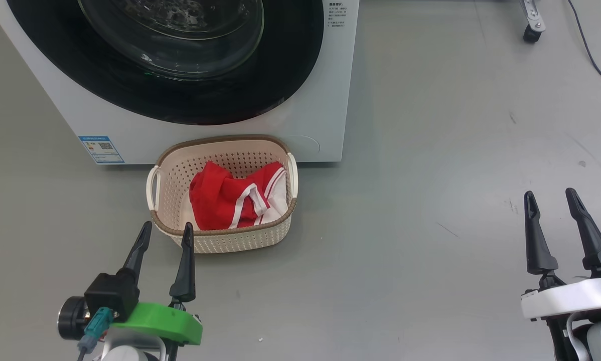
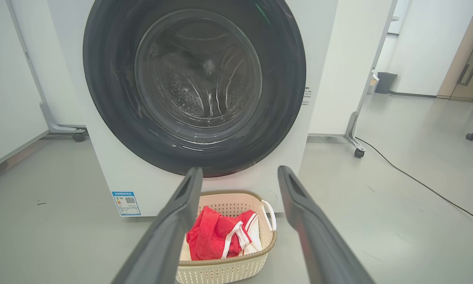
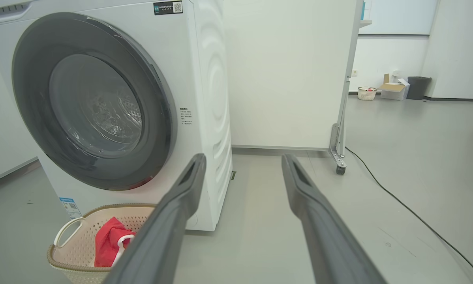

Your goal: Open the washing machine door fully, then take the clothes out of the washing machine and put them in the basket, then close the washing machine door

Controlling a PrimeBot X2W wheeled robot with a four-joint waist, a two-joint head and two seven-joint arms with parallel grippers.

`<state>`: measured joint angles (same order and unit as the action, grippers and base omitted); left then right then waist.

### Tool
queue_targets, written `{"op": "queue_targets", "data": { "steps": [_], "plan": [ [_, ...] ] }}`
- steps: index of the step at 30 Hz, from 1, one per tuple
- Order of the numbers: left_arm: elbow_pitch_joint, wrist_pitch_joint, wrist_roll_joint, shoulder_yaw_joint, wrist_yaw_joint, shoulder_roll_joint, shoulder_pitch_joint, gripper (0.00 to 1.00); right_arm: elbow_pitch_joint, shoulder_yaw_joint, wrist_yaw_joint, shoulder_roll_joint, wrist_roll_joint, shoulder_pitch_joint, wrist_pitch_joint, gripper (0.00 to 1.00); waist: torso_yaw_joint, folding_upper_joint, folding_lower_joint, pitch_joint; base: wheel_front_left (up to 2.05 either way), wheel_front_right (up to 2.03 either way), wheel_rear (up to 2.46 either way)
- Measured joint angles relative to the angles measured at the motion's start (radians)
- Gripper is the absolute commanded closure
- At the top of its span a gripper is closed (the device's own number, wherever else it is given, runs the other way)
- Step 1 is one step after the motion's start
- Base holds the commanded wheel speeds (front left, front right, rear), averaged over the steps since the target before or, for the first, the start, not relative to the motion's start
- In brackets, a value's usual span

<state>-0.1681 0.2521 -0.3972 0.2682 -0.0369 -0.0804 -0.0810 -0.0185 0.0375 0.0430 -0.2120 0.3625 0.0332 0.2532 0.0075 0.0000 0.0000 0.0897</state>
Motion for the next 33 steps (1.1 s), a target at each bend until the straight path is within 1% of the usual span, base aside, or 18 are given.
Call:
{"op": "queue_targets", "data": {
  "steps": [3, 8, 9, 14, 18, 22, 29, 33],
  "plan": [
    [-0.003, 0.000, 0.000, -0.003, 0.004, 0.001, 0.000, 0.00, 0.000, -0.005, 0.008, 0.006, -0.005, 0.001, 0.000, 0.00, 0.000, 0.0000, 0.0000, 0.000, 0.00, 0.00, 0.00],
    [-0.003, 0.000, -0.003, -0.004, 0.006, 0.002, 0.000, 0.00, -0.003, -0.009, 0.009, 0.011, -0.007, 0.005, 0.000, 0.00, 0.000, 0.0000, 0.0000, 0.001, 0.00, 0.00, 0.00],
    [-0.002, 0.000, -0.004, -0.007, 0.007, 0.003, 0.000, 1.00, -0.005, -0.012, 0.012, 0.011, -0.011, 0.010, 0.000, 1.00, 0.001, 0.0000, 0.0000, 0.001, 0.00, 0.00, 0.00],
    [-0.043, -0.004, -0.005, -0.002, 0.007, 0.009, 0.019, 1.00, -0.046, -0.002, 0.016, 0.042, -0.010, 0.030, -0.001, 1.00, 0.001, 0.0000, 0.0000, 0.001, 0.00, 0.00, 0.00],
    [-0.045, -0.005, -0.027, -0.004, 0.007, 0.010, 0.029, 1.00, -0.053, -0.001, 0.017, 0.048, 0.014, 0.035, -0.001, 1.00, 0.000, 0.0000, 0.0000, 0.000, 0.00, 0.00, 0.00],
    [-0.045, -0.015, -0.077, -0.009, 0.016, 0.012, 0.029, 1.00, -0.055, -0.001, 0.017, 0.052, 0.057, 0.035, -0.012, 1.00, 0.000, 0.0000, 0.0000, -0.006, 0.00, 0.00, 0.00],
    [-0.044, -0.040, -0.189, -0.031, 0.026, 0.013, 0.029, 1.00, -0.064, -0.007, 0.018, 0.060, 0.172, 0.035, -0.036, 1.00, -0.001, 0.0000, 0.0000, -0.012, 0.00, 0.00, 0.00],
    [-0.044, -0.052, -0.231, -0.043, 0.031, 0.016, 0.029, 1.00, -0.070, -0.015, 0.021, 0.064, 0.226, 0.035, -0.050, 1.00, -0.001, 0.0000, 0.0000, -0.016, 0.00, 0.00, 0.00]
  ]
}}
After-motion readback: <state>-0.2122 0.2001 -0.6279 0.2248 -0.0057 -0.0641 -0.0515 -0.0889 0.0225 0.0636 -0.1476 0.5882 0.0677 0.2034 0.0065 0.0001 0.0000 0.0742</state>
